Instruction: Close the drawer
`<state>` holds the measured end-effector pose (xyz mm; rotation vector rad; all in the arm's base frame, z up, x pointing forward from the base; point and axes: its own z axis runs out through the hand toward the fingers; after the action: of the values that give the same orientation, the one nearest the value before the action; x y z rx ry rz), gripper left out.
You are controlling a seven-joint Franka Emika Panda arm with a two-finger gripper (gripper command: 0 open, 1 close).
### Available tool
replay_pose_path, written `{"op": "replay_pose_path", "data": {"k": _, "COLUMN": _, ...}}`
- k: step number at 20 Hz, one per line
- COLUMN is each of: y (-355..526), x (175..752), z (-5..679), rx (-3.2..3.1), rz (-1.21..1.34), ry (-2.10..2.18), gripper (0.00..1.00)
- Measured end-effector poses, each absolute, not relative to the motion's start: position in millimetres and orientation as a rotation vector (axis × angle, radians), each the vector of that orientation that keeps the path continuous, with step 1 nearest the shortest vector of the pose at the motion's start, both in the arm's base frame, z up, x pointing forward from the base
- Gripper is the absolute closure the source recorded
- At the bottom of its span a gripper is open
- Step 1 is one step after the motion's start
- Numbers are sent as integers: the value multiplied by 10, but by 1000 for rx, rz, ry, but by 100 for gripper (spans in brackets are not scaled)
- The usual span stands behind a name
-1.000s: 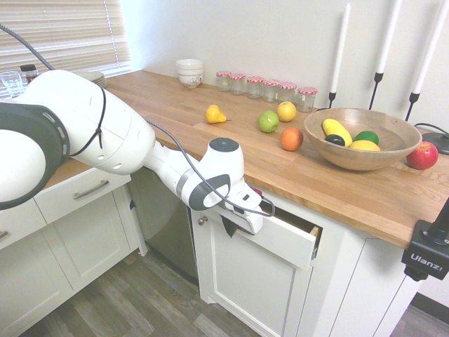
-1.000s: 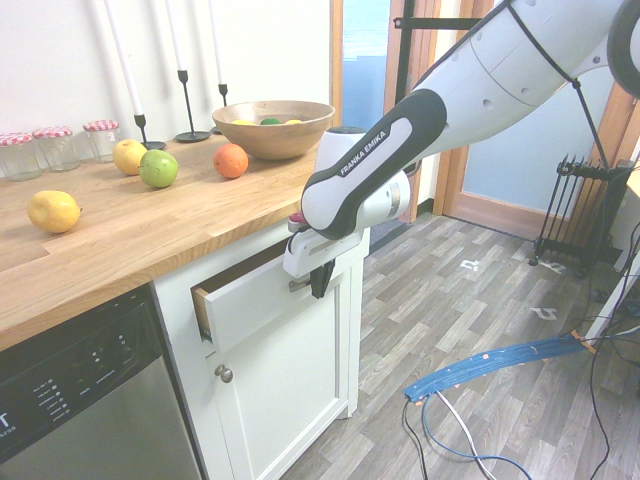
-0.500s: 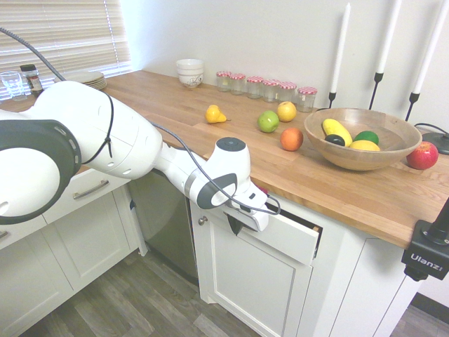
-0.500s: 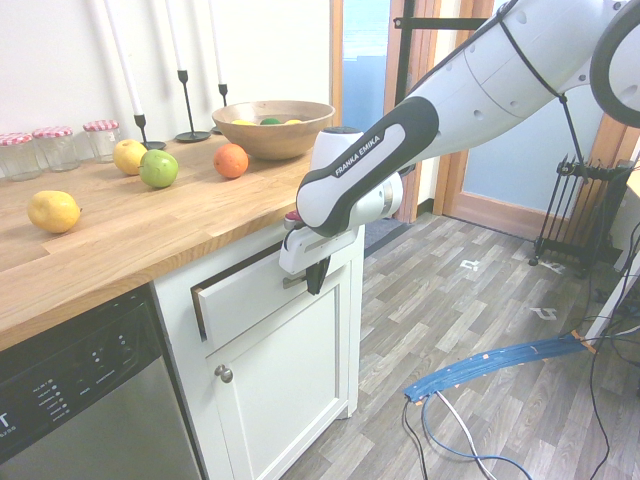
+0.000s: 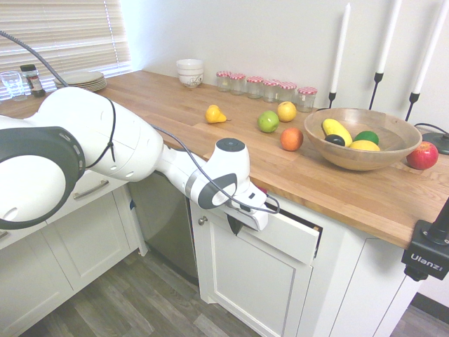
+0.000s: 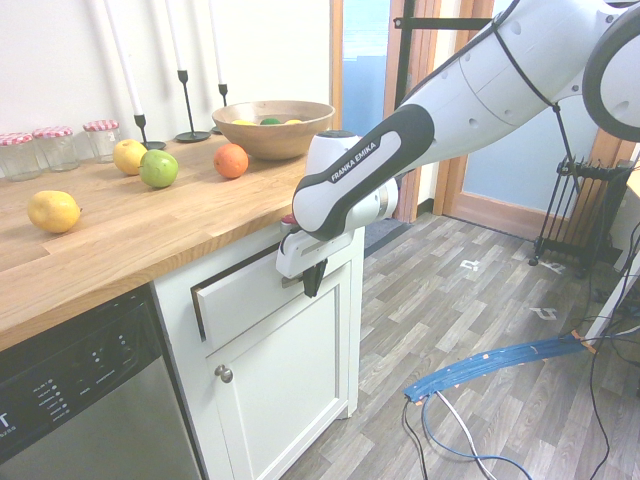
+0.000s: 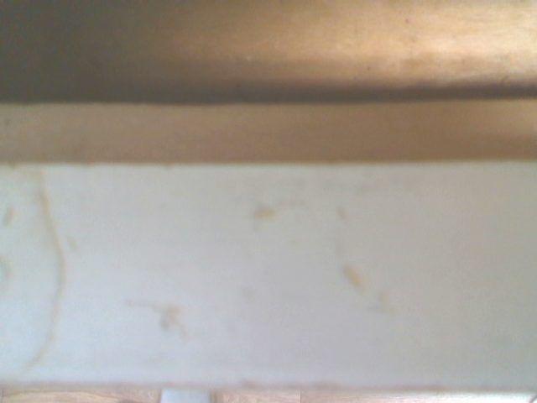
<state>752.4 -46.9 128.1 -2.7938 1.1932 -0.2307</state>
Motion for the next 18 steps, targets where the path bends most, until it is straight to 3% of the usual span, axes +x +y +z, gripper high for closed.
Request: {"op": "replay_pose_path", "data": {"k": 18, "y": -428, "x": 7522, "z": 1251, "rx": -2804, "rz": -190, "ry": 1204, "gripper": 100}}
